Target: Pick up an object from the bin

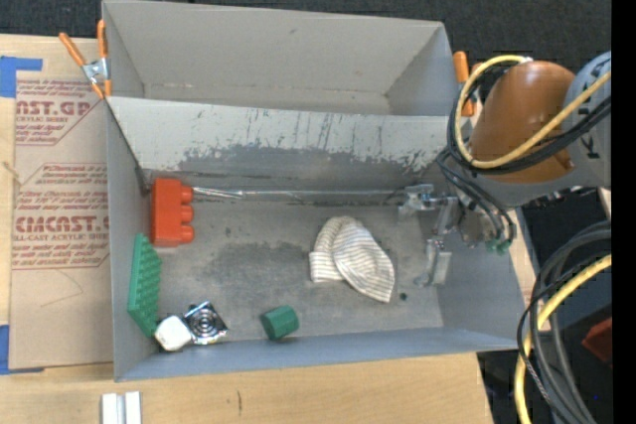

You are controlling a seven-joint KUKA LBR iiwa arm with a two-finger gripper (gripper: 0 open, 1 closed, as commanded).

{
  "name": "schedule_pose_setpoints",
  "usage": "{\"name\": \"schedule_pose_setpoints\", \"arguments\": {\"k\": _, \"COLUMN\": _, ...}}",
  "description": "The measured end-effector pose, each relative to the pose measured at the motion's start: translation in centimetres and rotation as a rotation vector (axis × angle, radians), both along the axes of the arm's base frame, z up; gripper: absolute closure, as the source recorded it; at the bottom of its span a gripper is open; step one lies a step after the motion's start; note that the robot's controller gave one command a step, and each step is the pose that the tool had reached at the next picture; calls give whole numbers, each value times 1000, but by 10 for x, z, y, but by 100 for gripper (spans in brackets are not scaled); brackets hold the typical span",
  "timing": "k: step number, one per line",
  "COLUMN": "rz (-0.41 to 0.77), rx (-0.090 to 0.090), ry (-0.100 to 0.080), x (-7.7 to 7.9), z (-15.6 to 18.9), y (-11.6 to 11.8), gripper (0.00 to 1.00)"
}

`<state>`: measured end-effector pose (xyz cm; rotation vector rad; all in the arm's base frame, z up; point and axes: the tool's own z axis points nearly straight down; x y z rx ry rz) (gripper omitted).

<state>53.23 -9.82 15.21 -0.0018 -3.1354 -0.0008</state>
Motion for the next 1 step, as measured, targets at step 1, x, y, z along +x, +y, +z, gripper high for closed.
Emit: {"name": "schedule_pose_setpoints", "arguments": {"k": 1, "rz": 1, "rx": -1, "ry": -7, "x": 2, "z": 4, "y": 0, "gripper": 0}}
